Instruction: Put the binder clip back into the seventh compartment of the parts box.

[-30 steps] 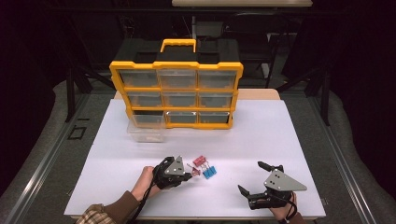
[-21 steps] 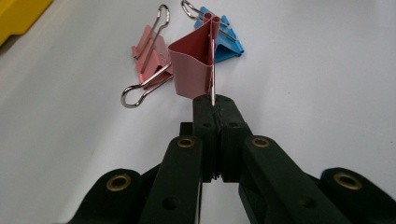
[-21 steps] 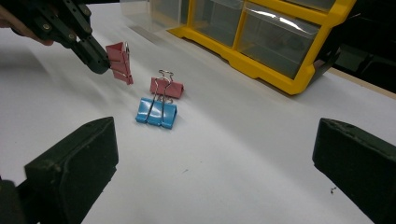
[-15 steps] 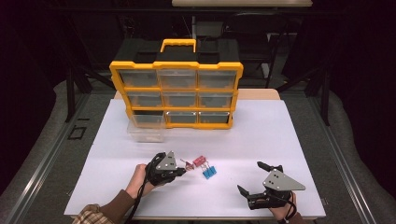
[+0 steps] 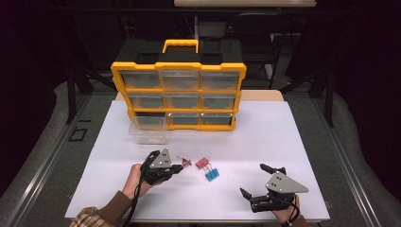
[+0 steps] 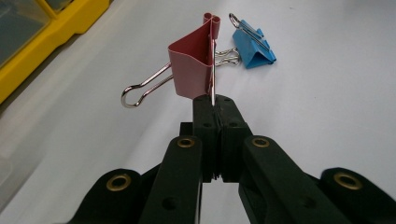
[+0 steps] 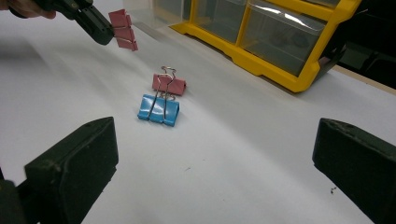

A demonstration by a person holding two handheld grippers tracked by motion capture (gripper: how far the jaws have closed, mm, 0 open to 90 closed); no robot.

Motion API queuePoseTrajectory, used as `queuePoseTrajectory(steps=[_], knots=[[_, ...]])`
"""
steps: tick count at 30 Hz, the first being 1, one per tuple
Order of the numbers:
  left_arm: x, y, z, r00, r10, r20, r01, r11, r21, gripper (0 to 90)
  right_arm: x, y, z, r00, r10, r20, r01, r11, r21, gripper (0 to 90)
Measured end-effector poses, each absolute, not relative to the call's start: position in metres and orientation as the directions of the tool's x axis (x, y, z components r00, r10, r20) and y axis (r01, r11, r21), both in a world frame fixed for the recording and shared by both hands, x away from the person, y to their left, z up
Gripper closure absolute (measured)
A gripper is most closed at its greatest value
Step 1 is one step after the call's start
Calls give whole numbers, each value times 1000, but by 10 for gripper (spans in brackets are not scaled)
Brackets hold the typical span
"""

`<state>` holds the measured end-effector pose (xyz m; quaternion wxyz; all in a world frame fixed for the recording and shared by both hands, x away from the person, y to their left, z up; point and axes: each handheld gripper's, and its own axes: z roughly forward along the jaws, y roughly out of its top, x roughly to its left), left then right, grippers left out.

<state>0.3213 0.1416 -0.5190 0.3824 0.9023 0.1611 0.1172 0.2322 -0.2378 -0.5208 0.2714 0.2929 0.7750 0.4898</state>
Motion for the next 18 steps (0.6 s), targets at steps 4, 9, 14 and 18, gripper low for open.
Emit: queuePoseTrajectory(steps=[4, 9, 14, 18], knots=[[323, 146, -516, 915, 394, 90, 206, -645, 736, 888, 232, -238, -521, -683, 718, -134, 187, 350, 918, 0], [325, 150, -513, 908, 410, 90, 211, -631, 746, 888, 232, -238, -521, -682, 719, -137, 186, 351, 918, 0], [327, 154, -511, 900, 427, 89, 218, -618, 755, 888, 232, -238, -521, -682, 718, -136, 186, 351, 918, 0], [330, 159, -508, 894, 440, 87, 227, -611, 758, 888, 232, -237, -521, -682, 719, -138, 186, 352, 917, 0]])
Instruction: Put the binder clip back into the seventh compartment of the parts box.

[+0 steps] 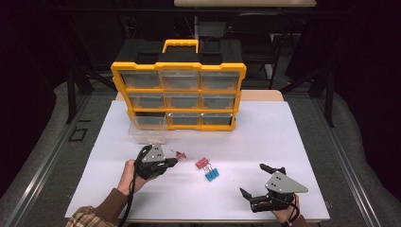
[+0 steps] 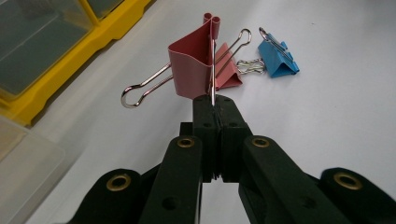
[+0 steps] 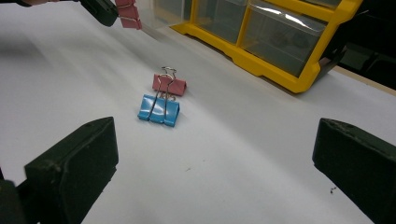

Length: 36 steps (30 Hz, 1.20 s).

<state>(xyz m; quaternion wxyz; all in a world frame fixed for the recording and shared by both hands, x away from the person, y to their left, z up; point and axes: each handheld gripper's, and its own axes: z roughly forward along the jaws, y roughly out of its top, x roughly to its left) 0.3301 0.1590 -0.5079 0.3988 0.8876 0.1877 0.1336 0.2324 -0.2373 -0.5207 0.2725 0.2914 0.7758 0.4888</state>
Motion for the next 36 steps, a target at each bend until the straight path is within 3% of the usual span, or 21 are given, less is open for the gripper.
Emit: queuePoseTrajectory(steps=[36], knots=[[341, 188, -480, 844, 524, 117, 222, -540, 812, 888, 233, -237, -521, -683, 718, -135, 188, 351, 917, 0]])
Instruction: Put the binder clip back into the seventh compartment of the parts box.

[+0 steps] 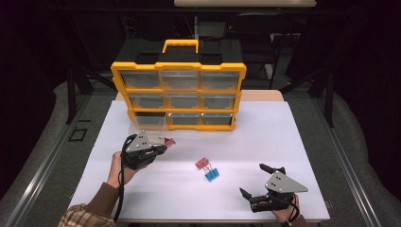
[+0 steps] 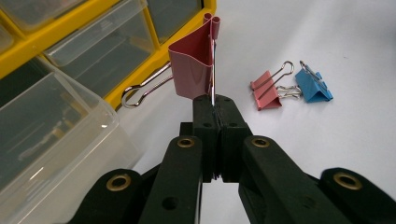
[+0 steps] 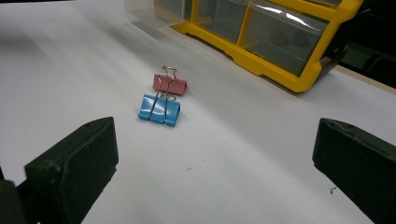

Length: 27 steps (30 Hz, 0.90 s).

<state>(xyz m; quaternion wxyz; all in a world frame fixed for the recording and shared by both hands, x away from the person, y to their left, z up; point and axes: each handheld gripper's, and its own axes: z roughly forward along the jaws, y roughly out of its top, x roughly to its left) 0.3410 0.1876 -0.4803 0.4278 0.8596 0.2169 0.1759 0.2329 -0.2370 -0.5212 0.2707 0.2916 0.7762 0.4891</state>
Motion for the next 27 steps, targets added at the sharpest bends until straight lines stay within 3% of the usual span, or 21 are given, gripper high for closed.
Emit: queuePoseTrajectory(steps=[27], knots=[[354, 211, -460, 777, 622, 98, 243, -439, 865, 889, 234, -236, -522, -685, 716, -135, 194, 357, 914, 0]])
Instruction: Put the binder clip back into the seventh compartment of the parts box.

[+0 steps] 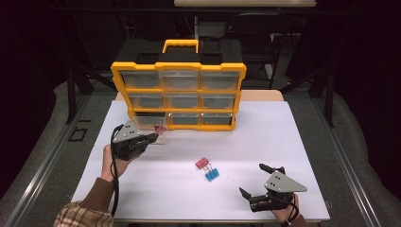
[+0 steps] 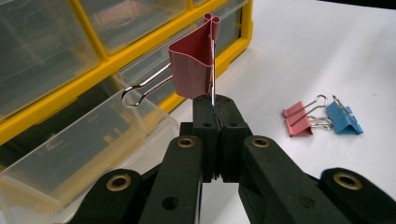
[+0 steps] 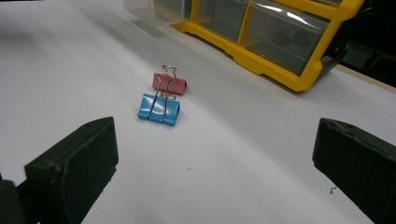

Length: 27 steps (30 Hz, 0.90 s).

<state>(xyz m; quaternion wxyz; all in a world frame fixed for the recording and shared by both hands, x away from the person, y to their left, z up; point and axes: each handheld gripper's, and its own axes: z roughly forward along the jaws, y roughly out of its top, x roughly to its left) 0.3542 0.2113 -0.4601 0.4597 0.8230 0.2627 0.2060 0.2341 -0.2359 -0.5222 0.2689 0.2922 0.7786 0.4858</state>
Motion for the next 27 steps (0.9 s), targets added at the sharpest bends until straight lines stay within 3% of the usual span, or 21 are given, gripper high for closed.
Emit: queuePoseTrajectory(steps=[27], knots=[[385, 227, -467, 665, 747, -3, 356, -314, 880, 890, 235, -235, -523, -674, 725, -142, 200, 364, 910, 0]])
